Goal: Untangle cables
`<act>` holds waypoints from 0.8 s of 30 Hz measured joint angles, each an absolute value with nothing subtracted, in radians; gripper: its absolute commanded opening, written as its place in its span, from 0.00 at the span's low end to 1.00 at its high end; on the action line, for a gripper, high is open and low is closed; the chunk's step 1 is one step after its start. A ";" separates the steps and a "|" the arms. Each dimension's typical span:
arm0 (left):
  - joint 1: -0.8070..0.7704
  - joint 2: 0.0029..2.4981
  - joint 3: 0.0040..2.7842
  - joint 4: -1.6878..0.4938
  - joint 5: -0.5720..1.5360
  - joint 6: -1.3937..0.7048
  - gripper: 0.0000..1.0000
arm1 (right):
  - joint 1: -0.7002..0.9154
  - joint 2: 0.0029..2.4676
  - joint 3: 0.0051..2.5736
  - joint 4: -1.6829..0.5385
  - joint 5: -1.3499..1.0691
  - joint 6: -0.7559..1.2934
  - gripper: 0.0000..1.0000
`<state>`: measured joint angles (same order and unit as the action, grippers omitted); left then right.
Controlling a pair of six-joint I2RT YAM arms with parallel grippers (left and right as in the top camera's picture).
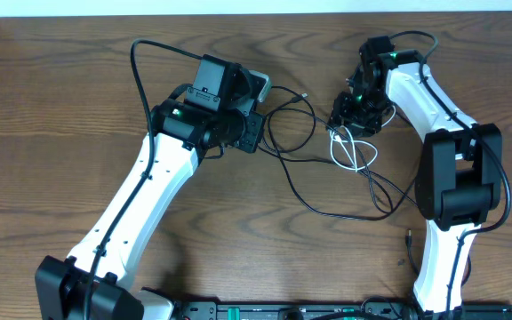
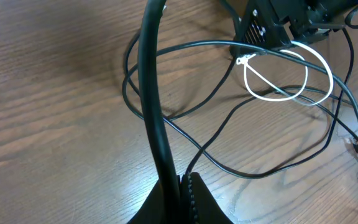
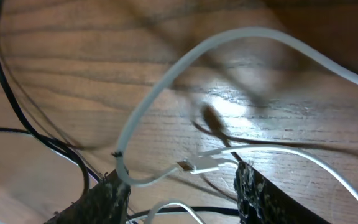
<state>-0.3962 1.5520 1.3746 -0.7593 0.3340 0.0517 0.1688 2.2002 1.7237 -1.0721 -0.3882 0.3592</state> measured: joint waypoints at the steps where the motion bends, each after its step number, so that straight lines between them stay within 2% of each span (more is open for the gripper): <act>1: -0.396 1.552 1.375 -0.759 0.334 0.052 0.07 | 0.169 2.200 1.724 -1.073 -0.388 0.354 0.52; 11: -0.396 1.552 1.375 -0.760 0.334 0.049 0.08 | 0.169 2.200 1.676 -1.002 -0.385 0.331 0.50; 14: -0.396 1.552 1.375 -0.761 0.334 0.049 0.07 | 0.169 2.201 1.660 -0.973 -0.386 0.328 0.45; 16: -0.396 1.552 1.375 -0.762 0.334 0.049 0.07 | 0.169 2.202 1.658 -0.951 -0.388 0.322 0.33; 18: -0.396 1.552 1.375 -0.763 0.334 0.049 0.08 | 0.169 2.202 1.657 -0.920 -0.396 0.322 0.15; 19: -0.396 1.552 1.375 -0.764 0.334 0.049 0.07 | 0.169 2.202 1.657 -0.901 -0.404 0.328 0.02; 24: -0.396 1.552 1.375 -0.764 0.334 0.049 0.08 | 0.169 2.202 1.657 -0.846 -0.435 0.323 0.01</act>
